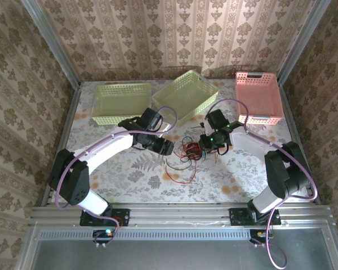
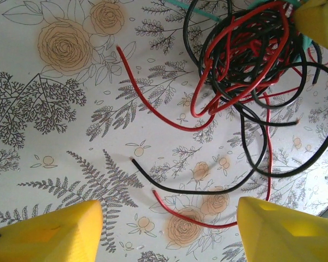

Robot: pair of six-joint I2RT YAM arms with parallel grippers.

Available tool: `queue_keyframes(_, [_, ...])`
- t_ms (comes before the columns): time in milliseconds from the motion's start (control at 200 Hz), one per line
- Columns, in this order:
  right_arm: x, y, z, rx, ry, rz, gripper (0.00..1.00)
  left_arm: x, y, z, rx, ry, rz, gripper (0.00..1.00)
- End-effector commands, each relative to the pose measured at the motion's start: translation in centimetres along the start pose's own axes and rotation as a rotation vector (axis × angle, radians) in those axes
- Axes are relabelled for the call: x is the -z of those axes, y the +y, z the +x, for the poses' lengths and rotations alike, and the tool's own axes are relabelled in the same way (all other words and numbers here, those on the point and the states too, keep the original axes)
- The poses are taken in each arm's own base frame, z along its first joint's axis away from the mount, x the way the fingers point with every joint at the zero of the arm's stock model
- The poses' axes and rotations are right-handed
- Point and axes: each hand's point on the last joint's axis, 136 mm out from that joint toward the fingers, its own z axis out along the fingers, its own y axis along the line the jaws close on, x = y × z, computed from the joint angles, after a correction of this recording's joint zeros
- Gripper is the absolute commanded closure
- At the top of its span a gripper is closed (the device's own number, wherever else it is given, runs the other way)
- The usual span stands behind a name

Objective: Untangle the cables

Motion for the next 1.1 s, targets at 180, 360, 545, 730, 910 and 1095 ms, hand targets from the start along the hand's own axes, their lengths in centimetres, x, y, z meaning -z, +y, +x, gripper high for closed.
queue_keyframes(180, [4.9, 4.9, -2.2, 0.067, -0.131, -0.072, 0.92, 0.5, -0.5, -0.4, -0.029, -0.005, 0.009, 0.33])
queue_keyframes(360, [8.2, 8.5, -4.2, 0.081, -0.3, -0.162, 0.92, 0.7, -0.3, -0.5, -0.031, -0.014, -0.007, 0.33])
queue_keyframes(545, [5.3, 8.4, -2.6, 0.068, -0.252, -0.138, 0.84, 0.9, -0.1, -0.6, -0.036, -0.023, -0.021, 0.33])
queue_keyframes(730, [4.2, 8.5, -0.7, 0.064, -0.252, -0.146, 0.9, 1.0, -0.2, -0.6, -0.035, -0.026, -0.019, 0.33])
queue_keyframes(910, [3.8, 7.3, 0.0, 0.069, -0.222, -0.09, 0.94, 0.8, -0.3, -0.6, -0.036, -0.018, -0.012, 0.33])
queue_keyframes(1095, [5.8, 7.5, -0.9, 0.072, -0.274, -0.089, 0.98, 0.8, -0.2, -0.6, -0.032, -0.016, -0.011, 0.33])
